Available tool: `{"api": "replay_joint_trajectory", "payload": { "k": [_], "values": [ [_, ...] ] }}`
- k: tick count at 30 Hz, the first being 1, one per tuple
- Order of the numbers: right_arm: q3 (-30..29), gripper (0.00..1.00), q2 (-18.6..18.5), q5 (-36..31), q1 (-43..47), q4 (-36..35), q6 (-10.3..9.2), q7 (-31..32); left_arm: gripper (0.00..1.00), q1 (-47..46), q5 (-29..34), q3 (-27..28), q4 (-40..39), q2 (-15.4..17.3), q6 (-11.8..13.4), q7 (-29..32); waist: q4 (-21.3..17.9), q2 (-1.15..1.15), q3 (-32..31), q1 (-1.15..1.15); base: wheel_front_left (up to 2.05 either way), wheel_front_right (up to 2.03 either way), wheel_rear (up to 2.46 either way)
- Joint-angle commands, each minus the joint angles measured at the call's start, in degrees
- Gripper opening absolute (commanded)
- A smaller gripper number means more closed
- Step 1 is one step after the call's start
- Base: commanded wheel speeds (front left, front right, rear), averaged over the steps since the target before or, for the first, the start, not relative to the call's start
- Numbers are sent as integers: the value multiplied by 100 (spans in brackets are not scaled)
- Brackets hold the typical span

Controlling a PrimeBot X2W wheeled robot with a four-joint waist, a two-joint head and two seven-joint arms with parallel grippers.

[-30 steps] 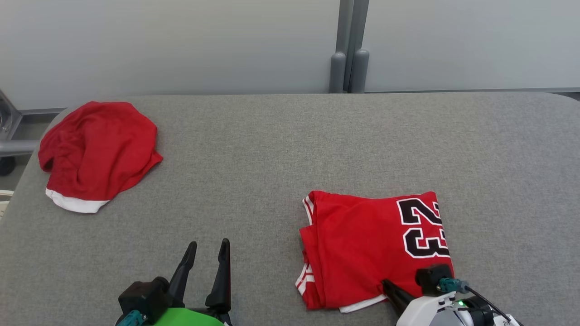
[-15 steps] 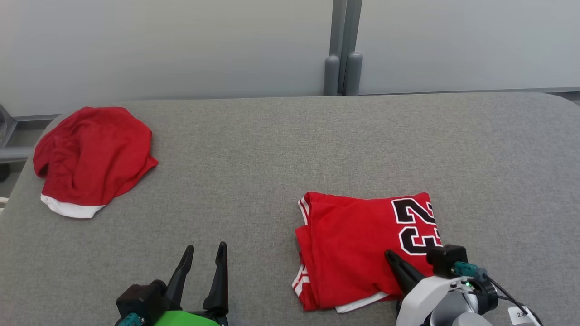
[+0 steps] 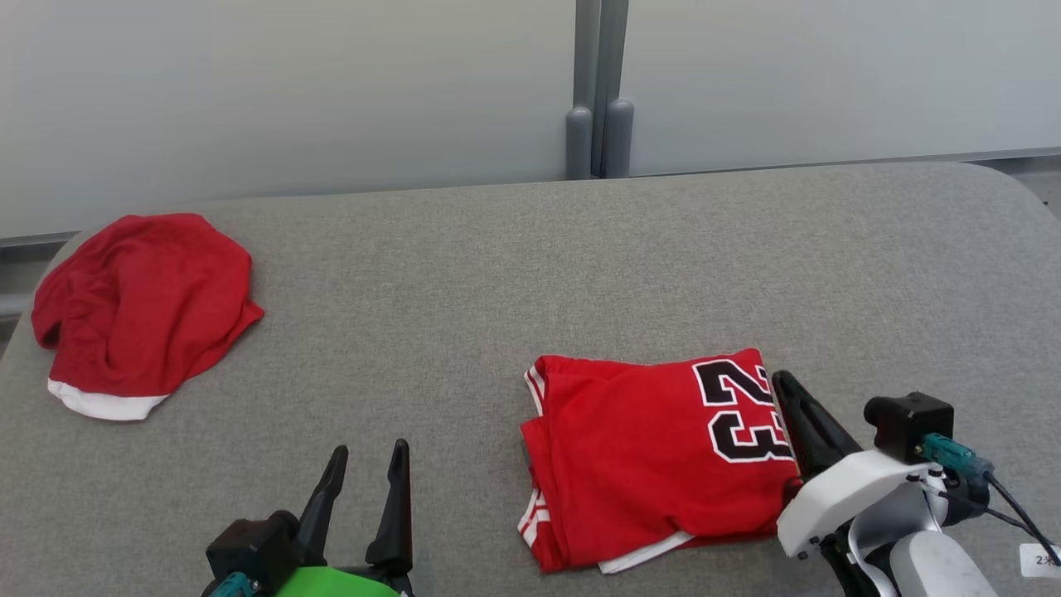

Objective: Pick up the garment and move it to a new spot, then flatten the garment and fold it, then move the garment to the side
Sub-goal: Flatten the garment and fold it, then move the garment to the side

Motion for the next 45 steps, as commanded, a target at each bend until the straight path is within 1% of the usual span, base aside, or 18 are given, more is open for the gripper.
{"api": "replay_joint_trajectory", "payload": {
  "k": [1,2,3,12,18,22,27,32,34,35,41,45],
  "values": [
    [-111,75,27,-86,78,-121,0,18,100,-55,70,20,7,50,9,-45,-26,18,-16,0,0,0,0],
    [-177,98,51,-126,94,-190,0,34,100,-63,68,27,7,51,12,-40,-36,18,-21,0,0,0,0],
    [-244,100,70,-172,104,-248,0,41,100,-69,66,40,6,55,14,-37,-45,18,-27,0,0,0,0],
    [-601,100,132,-360,180,-648,0,246,100,-54,92,121,-16,86,59,-49,-92,18,-48,0,0,0,0],
    [-763,100,8,-431,158,-721,0,489,100,-57,104,145,-23,87,58,-59,-88,18,-25,0,0,0,0],
    [-840,100,-137,-320,79,-607,0,772,100,-64,108,160,-11,73,46,-66,-64,18,-1,0,0,0,0],
    [-903,100,-320,-113,-60,-270,0,1191,100,-83,112,174,6,52,22,-74,-13,18,49,0,0,0,0],
    [-861,100,-467,192,-309,248,0,1638,100,-139,116,187,14,43,11,-78,71,18,154,0,0,0,0],
    [-815,100,-481,345,-438,462,0,1777,100,-164,124,193,13,44,0,-79,113,18,205,0,0,0,0],
    [-815,100,-481,345,-438,462,0,1777,100,-164,124,193,13,44,0,-79,113,18,205,0,0,0,0],
    [-592,100,-487,863,-820,1117,0,2095,100,-253,141,183,47,35,-32,-73,271,18,317,0,0,0,0],
    [-430,100,-526,1099,-989,1460,0,2186,100,-269,143,192,58,32,-21,-73,369,18,367,0,0,0,0]
  ]
}}
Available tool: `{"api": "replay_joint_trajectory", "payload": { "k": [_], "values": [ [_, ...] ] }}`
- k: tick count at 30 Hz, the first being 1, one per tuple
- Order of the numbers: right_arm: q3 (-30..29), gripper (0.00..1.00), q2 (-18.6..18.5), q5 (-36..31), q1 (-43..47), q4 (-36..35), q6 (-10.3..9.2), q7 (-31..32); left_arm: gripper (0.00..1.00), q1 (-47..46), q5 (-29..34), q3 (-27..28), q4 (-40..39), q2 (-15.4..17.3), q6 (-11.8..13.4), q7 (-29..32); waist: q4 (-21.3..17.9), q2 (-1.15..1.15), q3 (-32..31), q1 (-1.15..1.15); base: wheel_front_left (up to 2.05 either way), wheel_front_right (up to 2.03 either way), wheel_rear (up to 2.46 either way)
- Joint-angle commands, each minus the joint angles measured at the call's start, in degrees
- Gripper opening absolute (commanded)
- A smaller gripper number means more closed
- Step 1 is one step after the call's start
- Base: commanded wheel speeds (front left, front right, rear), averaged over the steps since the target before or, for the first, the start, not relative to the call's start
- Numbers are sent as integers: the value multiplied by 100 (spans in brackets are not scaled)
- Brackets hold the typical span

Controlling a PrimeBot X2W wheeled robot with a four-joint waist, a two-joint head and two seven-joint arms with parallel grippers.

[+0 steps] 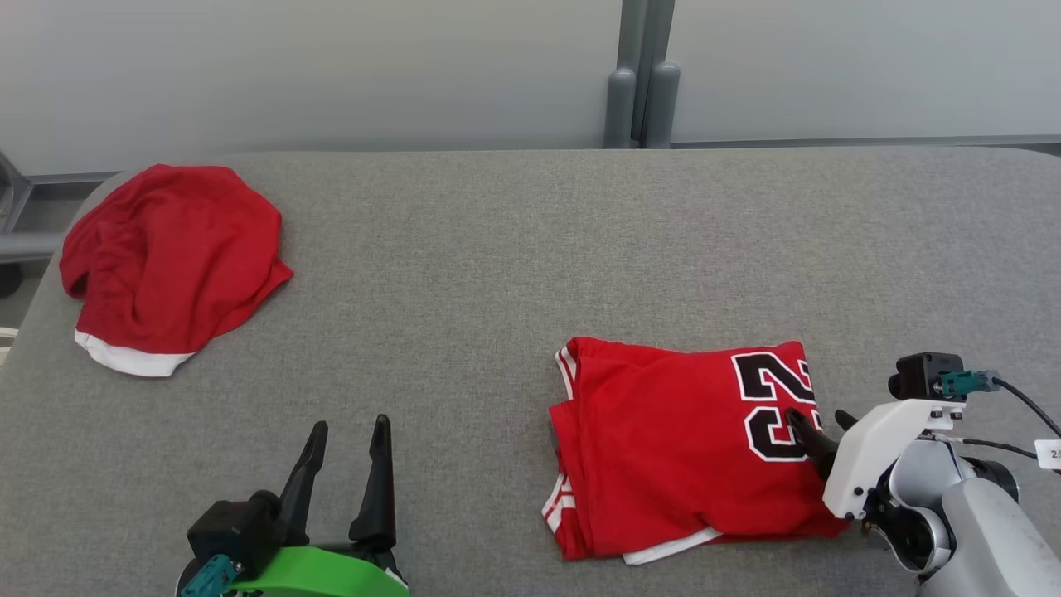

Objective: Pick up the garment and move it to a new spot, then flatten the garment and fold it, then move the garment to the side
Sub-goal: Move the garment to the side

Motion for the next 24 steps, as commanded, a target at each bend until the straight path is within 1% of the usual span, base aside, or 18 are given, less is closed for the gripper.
{"api": "replay_joint_trajectory", "payload": {
  "k": [1,4,5,6,7,8,9,10,11,12,13,18,24],
  "values": [
    [34,100,-41,66,-93,59,0,27,100,-94,26,10,9,-4,-5,-27,58,18,49,0,0,0,0],
    [150,100,-63,243,-219,354,0,65,100,-90,31,29,11,2,-6,-31,103,18,78,0,0,0,0],
    [174,98,-65,282,-257,415,0,86,100,-90,32,35,11,3,-4,-33,106,18,85,0,0,0,0],
    [198,93,-67,320,-290,474,0,91,100,-88,33,40,9,3,-4,-33,107,18,90,0,0,0,0],
    [217,60,-73,348,-321,524,0,84,100,-86,33,44,9,4,0,-34,106,18,94,0,0,0,0],
    [238,47,-80,379,-350,576,0,76,100,-84,34,47,11,4,2,-35,102,18,97,0,0,0,0],
    [260,37,-88,394,-379,621,0,63,100,-84,34,48,13,1,4,-35,96,18,100,0,0,0,0],
    [283,31,-95,421,-407,658,0,48,100,-84,37,48,13,-1,7,-36,88,18,102,0,0,0,0],
    [306,14,-113,426,-447,687,0,10,100,-86,41,47,11,-5,12,-37,77,18,106,0,0,0,0],
    [334,2,-136,421,-489,712,0,-34,100,-89,46,42,7,-6,14,-37,64,18,110,0,0,0,0],
    [367,0,-151,423,-520,732,0,-74,100,-90,47,39,4,-4,13,-38,44,18,114,0,0,0,0],
    [382,0,-268,303,-724,826,0,-433,100,-138,68,39,-22,17,-11,-40,-123,18,171,0,0,0,0],
    [347,0,-444,66,-1093,987,0,-815,100,-247,118,45,-56,29,-34,-43,-483,18,295,0,0,0,0]
  ]
}}
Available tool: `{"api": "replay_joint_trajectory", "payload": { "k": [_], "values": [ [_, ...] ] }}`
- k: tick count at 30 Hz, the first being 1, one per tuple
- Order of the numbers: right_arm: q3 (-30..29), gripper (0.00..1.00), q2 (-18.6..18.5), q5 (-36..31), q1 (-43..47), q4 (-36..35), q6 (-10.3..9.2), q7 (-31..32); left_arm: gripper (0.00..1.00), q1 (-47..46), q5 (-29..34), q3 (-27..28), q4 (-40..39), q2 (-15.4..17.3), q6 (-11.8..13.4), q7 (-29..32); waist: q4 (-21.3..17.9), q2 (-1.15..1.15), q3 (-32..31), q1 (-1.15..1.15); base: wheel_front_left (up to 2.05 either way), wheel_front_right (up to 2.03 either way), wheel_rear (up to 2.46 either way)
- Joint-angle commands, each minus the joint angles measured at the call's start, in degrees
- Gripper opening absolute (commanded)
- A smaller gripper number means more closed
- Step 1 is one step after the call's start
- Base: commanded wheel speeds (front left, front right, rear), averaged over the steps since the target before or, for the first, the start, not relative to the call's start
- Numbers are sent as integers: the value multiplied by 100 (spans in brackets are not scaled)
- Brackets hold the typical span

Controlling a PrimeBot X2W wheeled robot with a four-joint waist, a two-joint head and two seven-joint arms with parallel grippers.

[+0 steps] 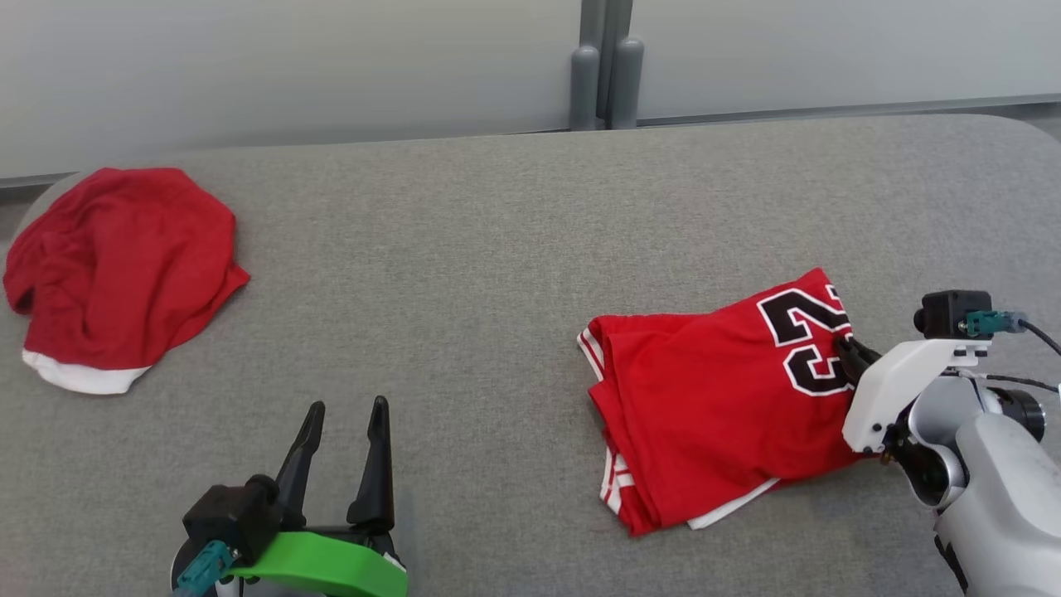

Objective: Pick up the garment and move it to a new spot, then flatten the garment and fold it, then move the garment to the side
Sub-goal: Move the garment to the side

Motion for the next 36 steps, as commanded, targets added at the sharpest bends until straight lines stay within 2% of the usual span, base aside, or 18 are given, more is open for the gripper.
{"api": "replay_joint_trajectory", "payload": {
  "k": [1,16,20,27,36],
  "values": [
    [-2,0,-96,-71,-145,28,0,-84,100,-122,34,9,-15,16,-12,-38,-247,18,113,0,0,0,0],
    [191,0,-421,-362,-1258,246,0,-205,100,-494,213,-58,-97,55,-32,55,-1679,18,573,0,0,0,0],
    [202,0,-444,-432,-1610,390,0,-273,100,-666,267,-98,-96,73,-70,119,-1893,18,703,0,0,0,0],
    [238,0,-453,-488,-1967,703,0,-496,100,-827,314,-144,-123,86,-65,177,-1917,18,840,0,0,0,0],
    [-246,0,-688,-966,-2394,1539,0,-1216,100,-953,392,-65,-323,248,48,264,-1536,18,1170,0,0,0,0]
  ]
}}
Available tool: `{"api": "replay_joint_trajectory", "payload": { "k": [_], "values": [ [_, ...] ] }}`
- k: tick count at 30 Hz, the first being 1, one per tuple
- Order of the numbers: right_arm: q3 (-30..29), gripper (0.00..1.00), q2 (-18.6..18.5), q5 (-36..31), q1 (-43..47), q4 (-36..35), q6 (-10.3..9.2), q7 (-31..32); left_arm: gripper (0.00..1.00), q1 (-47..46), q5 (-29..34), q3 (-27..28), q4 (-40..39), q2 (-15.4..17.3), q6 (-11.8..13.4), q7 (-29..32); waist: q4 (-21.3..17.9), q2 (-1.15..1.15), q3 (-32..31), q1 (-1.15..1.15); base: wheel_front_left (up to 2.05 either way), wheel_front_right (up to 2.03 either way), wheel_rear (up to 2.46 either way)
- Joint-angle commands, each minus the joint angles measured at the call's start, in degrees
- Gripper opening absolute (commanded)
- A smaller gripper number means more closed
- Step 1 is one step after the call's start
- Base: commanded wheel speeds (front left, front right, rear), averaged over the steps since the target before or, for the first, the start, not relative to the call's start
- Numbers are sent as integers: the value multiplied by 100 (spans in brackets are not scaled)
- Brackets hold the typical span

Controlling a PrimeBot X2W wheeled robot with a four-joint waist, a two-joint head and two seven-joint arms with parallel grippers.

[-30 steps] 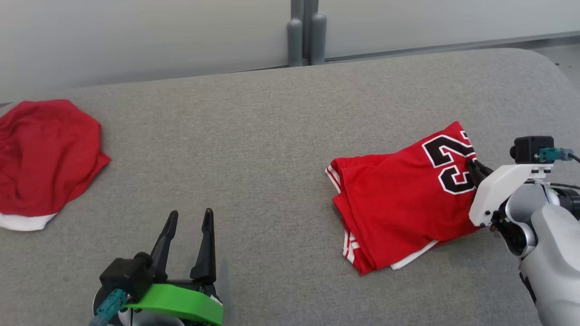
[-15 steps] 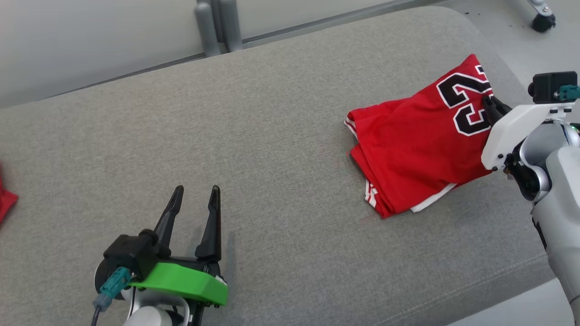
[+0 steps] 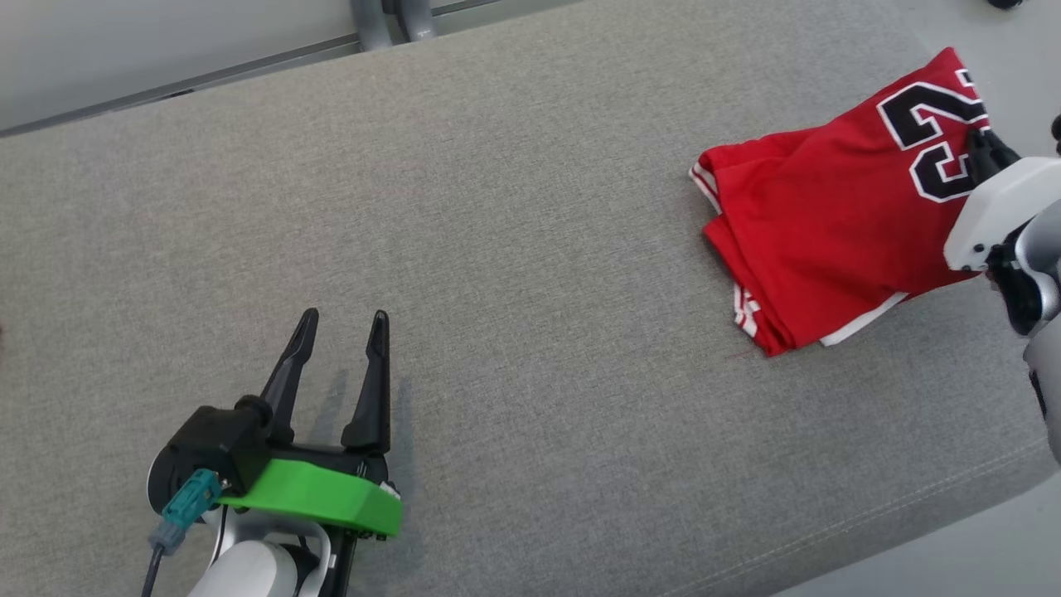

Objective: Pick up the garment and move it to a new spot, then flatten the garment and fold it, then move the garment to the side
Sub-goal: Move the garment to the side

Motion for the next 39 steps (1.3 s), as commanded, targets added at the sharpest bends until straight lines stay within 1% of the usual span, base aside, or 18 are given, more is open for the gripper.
{"api": "replay_joint_trajectory", "payload": {
  "k": [1,7,13,14,15,16,22,27,31,34,35,39],
  "values": [
    [-151,0,-121,-147,-158,197,-2,-153,100,-135,39,32,-64,70,36,36,215,18,207,0,0,0,0],
    [-817,0,-379,-575,-538,983,-2,-538,100,-272,152,17,-299,201,94,166,512,18,510,0,0,0,0],
    [-1233,0,-561,-1097,-804,1593,-2,-794,100,-366,243,-4,-505,303,145,298,727,18,733,0,0,0,0],
    [-1293,29,-575,-1171,-834,1673,-2,-847,100,-375,250,-5,-527,308,162,306,747,18,753,0,0,0,0],
    [-1361,94,-627,-1286,-853,1757,-2,-911,100,-375,257,-4,-549,317,162,320,762,18,771,0,0,0,0],
    [-1423,100,-659,-1384,-863,1832,-2,-970,100,-373,263,-5,-561,322,174,325,774,18,784,0,0,0,0],
    [-1740,100,-584,-1742,-945,2094,-2,-1202,100,-380,274,-20,-597,319,208,339,796,18,794,0,0,0,0],
    [-1821,100,-340,-1943,-1047,2139,-2,-1385,100,-347,219,-10,-547,288,217,289,749,18,690,0,0,0,0],
    [-1633,100,-126,-2037,-1108,2012,-2,-1520,100,-323,168,-21,-480,246,174,237,728,18,534,0,0,0,0],
    [-1416,100,30,-1978,-1163,1852,-2,-1595,100,-287,135,-28,-413,206,157,196,729,18,381,0,0,0,0],
    [-1212,100,144,-1920,-1164,1727,-1,-1634,100,-244,105,-17,-360,178,156,155,741,18,262,0,0,0,0],
    [-718,100,363,-1711,-1064,1411,-2,-1657,100,-155,5,43,-230,121,152,57,785,18,-15,0,0,0,0]
  ]
}}
